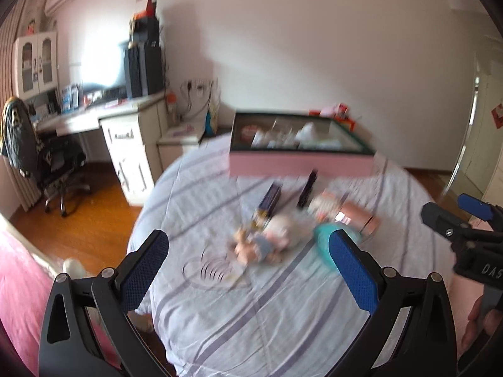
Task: Organize rigid objects
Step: 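Move both tools back toward the remaining objects on the bed, then grasp the doll with the left tool while the right tool grasps the copper cup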
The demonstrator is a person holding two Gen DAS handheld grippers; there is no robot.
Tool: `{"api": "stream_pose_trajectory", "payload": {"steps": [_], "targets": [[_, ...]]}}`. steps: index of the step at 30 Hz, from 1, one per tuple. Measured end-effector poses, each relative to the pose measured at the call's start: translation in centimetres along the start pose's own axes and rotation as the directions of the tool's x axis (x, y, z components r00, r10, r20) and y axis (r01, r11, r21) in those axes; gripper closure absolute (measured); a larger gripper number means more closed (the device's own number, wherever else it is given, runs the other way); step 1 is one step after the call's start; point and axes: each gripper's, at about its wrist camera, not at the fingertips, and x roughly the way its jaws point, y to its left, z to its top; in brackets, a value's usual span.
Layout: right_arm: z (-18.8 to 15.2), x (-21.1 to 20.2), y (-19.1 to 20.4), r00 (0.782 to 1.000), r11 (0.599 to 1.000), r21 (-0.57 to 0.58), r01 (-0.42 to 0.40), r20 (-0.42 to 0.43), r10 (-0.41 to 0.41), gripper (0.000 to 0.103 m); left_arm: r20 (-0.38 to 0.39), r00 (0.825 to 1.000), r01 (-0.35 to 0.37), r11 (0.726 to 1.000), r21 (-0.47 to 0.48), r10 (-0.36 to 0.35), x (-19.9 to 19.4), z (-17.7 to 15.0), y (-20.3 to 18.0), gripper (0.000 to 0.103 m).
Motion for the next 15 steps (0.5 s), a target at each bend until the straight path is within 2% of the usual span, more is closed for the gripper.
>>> {"api": "stream_pose_trajectory", "payload": {"steps": [3, 4, 7, 12, 15], "targets": [[-0.8, 1.5, -0.5, 0.999, 1.0, 0.015, -0.007, -0.053, 0.008, 0.0, -0.074, 0.997, 0.025, 0.999, -0.04, -0.028, 2.0, -1.1, 0.6, 0.0], [-1.1, 2.0, -0.6, 0.997, 1.0, 0.018, -0.012, -0.071, 0.014, 0.0, -0.09, 0.995, 0.044, 0.998, -0.054, -0.048, 2.6, -1.3, 0.6, 0.0], [-1.6, 3.2, -0.8, 0.994, 1.0, 0.021, -0.018, -0.11, 0.02, 0.0, -0.122, 0.991, 0.045, 0.998, -0.052, -0.051, 4.0, -1.7, 0.0, 0.0], [-2.6, 4.6, -1.4, 0.989, 0.999, 0.033, -0.01, -0.146, 0.015, 0.0, -0.147, 0.989, -0.015, 0.998, -0.066, 0.005, 6.2, -1.4, 0.2, 0.0], [-3.0, 5.4, -1.8, 0.987, 0.999, 0.043, -0.014, -0.16, 0.021, 0.0, -0.189, 0.982, -0.027, 0.998, -0.062, 0.015, 8.1, -0.9, 0.2, 0.0]]}}
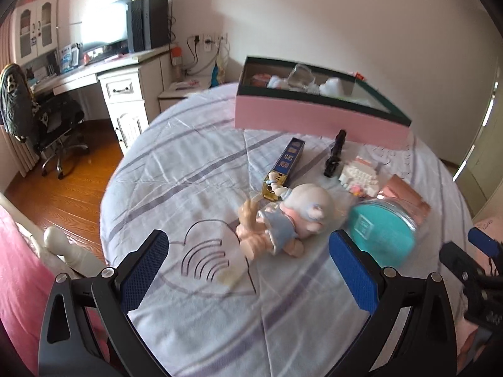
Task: Organize rigid objects
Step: 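Grasp the doll with the left tool while the right tool grasps the copper cup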
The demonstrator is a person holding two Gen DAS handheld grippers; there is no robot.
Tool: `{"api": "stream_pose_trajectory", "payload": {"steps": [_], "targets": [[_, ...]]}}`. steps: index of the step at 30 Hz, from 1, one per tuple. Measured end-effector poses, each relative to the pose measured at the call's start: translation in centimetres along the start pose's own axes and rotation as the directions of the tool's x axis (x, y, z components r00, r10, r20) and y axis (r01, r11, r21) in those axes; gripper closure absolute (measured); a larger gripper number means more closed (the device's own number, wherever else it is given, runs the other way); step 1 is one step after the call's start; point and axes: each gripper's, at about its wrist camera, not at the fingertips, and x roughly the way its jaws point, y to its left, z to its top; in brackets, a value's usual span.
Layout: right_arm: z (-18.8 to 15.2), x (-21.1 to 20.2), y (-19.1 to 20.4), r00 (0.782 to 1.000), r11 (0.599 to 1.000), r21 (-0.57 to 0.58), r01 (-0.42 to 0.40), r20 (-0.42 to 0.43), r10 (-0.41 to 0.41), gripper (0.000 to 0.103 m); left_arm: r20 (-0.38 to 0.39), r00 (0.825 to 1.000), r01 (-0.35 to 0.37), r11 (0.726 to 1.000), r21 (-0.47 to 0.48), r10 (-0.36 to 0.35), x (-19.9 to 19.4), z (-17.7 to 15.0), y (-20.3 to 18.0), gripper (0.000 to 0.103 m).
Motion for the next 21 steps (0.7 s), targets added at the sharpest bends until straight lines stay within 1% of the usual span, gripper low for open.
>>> {"api": "stream_pose_trajectory", "payload": {"steps": [1, 5, 7, 8, 9, 10, 11, 12, 13, 15, 16, 21], "targets": [[-0.1, 0.2, 0.0, 1.0, 1.0, 0.0, -0.003, -0.005, 0.003, 0.0, -0.023, 1.0, -0.005, 1.0, 0.006, 0.005, 0.7, 0.2, -0.1, 0.0], [-0.3, 1.2, 0.1, 0.999, 1.0, 0.002, -0.016, -0.029, 0.016, 0.0, -0.089, 0.996, 0.02, 0.998, 0.053, -0.015, 3.0, 1.0, -1.1, 0.0], [-0.3, 1.6, 0.3, 0.999, 1.0, 0.0, -0.019, -0.037, 0.019, 0.0, -0.083, 0.997, 0.013, 0.996, 0.085, -0.006, 3.5, 1.2, -1.6, 0.0], [-0.3, 1.8, 0.3, 0.999, 1.0, -0.004, -0.021, -0.042, 0.021, 0.0, -0.071, 0.997, 0.014, 0.995, 0.102, -0.007, 3.6, 1.1, -1.9, 0.002], [-0.3, 1.8, 0.4, 0.999, 1.0, -0.005, -0.016, -0.043, 0.016, 0.0, -0.064, 0.998, 0.025, 0.994, 0.108, -0.018, 3.6, 1.1, -1.9, 0.014], [-0.2, 2.0, 0.4, 0.999, 1.0, -0.006, -0.011, -0.045, 0.011, 0.0, -0.048, 0.997, 0.062, 0.991, 0.117, -0.056, 3.4, 1.1, -2.0, 0.021], [0.0, 2.3, 0.3, 0.999, 1.0, -0.01, -0.006, -0.051, 0.006, 0.0, -0.038, 0.997, 0.075, 0.989, 0.126, -0.07, 3.2, 1.0, -2.1, 0.033], [0.2, 2.7, 0.4, 0.998, 1.0, -0.018, -0.01, -0.064, 0.009, 0.0, -0.032, 0.997, 0.076, 0.988, 0.133, -0.072, 3.1, 1.0, -2.1, 0.038], [0.5, 3.1, 0.5, 0.997, 1.0, -0.023, -0.018, -0.073, 0.016, 0.0, -0.024, 0.997, 0.071, 0.988, 0.139, -0.068, 3.0, 0.8, -2.1, 0.039], [0.9, 3.8, 0.8, 0.995, 0.999, -0.037, -0.036, -0.095, 0.032, 0.0, -0.019, 0.997, 0.08, 0.989, 0.121, -0.078, 2.6, 0.6, -1.6, 0.051], [1.1, 4.1, 1.1, 0.994, 0.997, -0.047, -0.054, -0.101, 0.049, 0.0, -0.014, 0.997, 0.082, 0.99, 0.112, -0.081, 2.3, 0.6, -1.2, 0.051], [2.2, 5.4, 2.6, 0.991, 0.993, -0.089, -0.078, -0.116, 0.067, 0.0, -0.006, 0.996, 0.088, 0.991, 0.104, -0.088, 1.6, 0.3, -0.8, 0.051]]}}
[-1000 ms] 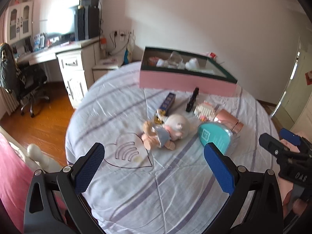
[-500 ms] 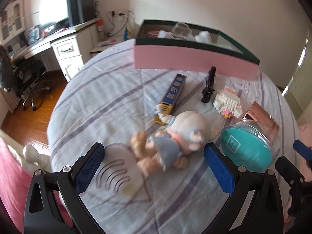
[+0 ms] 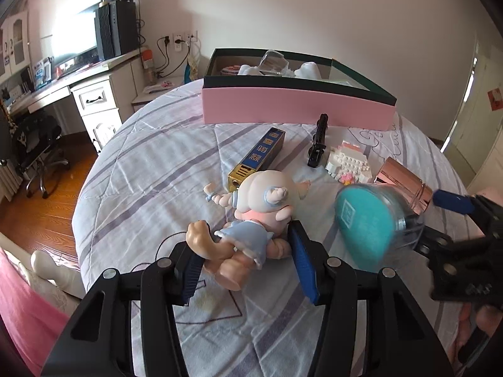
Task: Organize rigid objects
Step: 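Grasp the doll with the left tool while the right tool grasps the copper cup, then carry the doll in the left tool while the right tool carries the copper cup into the box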
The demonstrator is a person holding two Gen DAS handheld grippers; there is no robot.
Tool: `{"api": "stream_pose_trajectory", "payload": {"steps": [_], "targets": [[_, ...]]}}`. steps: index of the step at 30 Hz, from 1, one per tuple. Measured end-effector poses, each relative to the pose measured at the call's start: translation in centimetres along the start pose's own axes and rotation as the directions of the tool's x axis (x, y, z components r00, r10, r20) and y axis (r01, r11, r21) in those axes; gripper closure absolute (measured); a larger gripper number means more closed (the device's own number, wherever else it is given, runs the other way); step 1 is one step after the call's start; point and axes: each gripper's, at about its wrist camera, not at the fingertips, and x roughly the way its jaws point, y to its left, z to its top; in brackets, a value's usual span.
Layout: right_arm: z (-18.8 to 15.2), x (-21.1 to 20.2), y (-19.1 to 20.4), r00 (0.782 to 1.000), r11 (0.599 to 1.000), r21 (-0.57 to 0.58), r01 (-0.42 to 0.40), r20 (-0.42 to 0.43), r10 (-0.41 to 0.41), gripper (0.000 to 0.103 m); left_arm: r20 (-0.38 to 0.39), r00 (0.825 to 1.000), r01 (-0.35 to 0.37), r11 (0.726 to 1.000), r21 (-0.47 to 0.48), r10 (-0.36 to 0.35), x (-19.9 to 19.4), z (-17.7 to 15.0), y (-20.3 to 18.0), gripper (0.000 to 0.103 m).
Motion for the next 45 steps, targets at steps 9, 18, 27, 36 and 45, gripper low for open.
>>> {"api": "stream_pose_trajectory", "payload": {"steps": [9, 18, 27, 36, 45], "targets": [[1.7, 2.6, 1.6, 0.998, 0.995, -0.085, -0.049, -0.052, 0.045, 0.048, 0.021, 0.999, 0.033, 0.998, -0.052, -0.032, -0.4, -0.2, 0.9, 0.051], [1.7, 1.3, 0.6, 0.993, 0.991, -0.058, -0.121, -0.005, 0.121, 0.055, 0.073, 0.996, 0.053, 0.996, -0.071, -0.048, -2.3, 0.9, 1.1, 0.051], [2.1, 0.1, -0.1, 0.988, 0.988, -0.04, -0.152, 0.028, 0.153, 0.055, 0.042, 0.997, 0.074, 0.993, -0.093, -0.071, -1.7, 0.7, 1.1, 0.053], [1.5, 0.8, -0.6, 0.986, 0.986, -0.013, -0.168, 0.008, 0.168, 0.055, -0.009, 0.998, 0.064, 0.995, -0.07, -0.065, 1.0, 0.5, -0.3, 0.042], [1.7, 0.6, -0.4, 0.985, 0.985, -0.018, -0.172, 0.014, 0.172, 0.055, 0.012, 0.999, 0.039, 0.999, -0.031, -0.039, -0.1, 0.7, -0.7, 0.054]]}}
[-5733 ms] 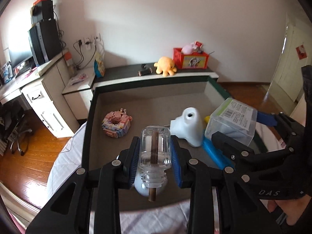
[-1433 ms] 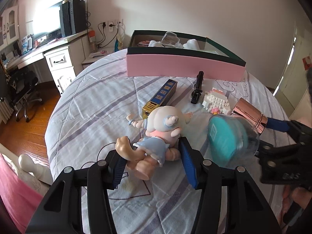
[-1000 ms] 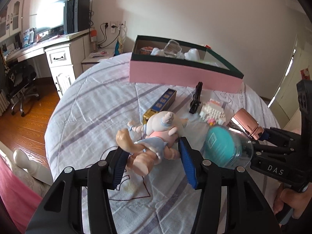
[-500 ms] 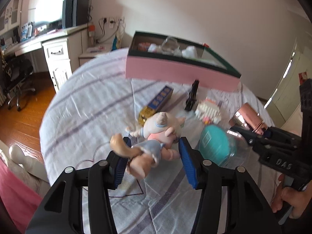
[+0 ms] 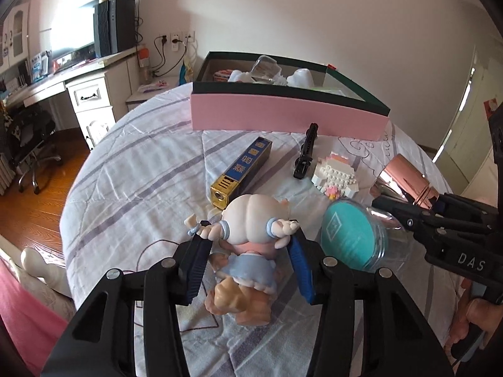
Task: Organize rigid objects
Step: 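Carry the doll in the left tool while the right tool carries the copper cup into the box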
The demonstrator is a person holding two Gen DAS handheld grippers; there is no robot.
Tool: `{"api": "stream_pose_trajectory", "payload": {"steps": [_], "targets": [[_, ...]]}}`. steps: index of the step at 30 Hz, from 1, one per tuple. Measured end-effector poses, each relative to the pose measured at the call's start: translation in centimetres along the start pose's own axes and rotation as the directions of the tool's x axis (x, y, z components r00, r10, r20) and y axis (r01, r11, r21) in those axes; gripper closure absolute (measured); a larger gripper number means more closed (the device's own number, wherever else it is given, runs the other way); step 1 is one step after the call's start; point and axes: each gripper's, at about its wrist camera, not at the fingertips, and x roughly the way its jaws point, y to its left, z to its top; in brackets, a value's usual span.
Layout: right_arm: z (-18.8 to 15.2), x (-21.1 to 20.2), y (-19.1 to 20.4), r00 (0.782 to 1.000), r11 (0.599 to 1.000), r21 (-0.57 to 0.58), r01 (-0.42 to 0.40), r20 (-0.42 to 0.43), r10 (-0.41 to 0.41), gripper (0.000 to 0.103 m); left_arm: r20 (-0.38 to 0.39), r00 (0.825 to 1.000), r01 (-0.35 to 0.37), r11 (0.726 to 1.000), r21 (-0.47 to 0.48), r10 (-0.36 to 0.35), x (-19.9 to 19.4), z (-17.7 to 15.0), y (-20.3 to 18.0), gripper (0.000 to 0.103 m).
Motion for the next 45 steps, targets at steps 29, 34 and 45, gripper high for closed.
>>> {"api": "stream_pose_trajectory", "payload": {"steps": [29, 34, 45], "targets": [[15.1, 2.1, -3.8, 0.988, 0.993, -0.08, 0.088, 0.133, -0.076, 0.055, 0.061, 0.998, 0.021, 0.985, 0.171, -0.032, 7.3, 19.4, -4.2, 0.054], [18.1, 6.4, -6.5, 0.989, 0.989, -0.07, 0.133, 0.076, -0.128, 0.055, 0.001, 1.0, -0.03, 0.989, 0.142, 0.031, 12.5, 22.5, -2.1, 0.055], [19.9, 11.5, -10.1, 0.988, 0.989, -0.019, 0.148, -0.041, -0.149, 0.054, -0.103, 0.993, -0.042, 0.995, 0.086, 0.051, 17.8, 22.8, 0.0, 0.052]]}}
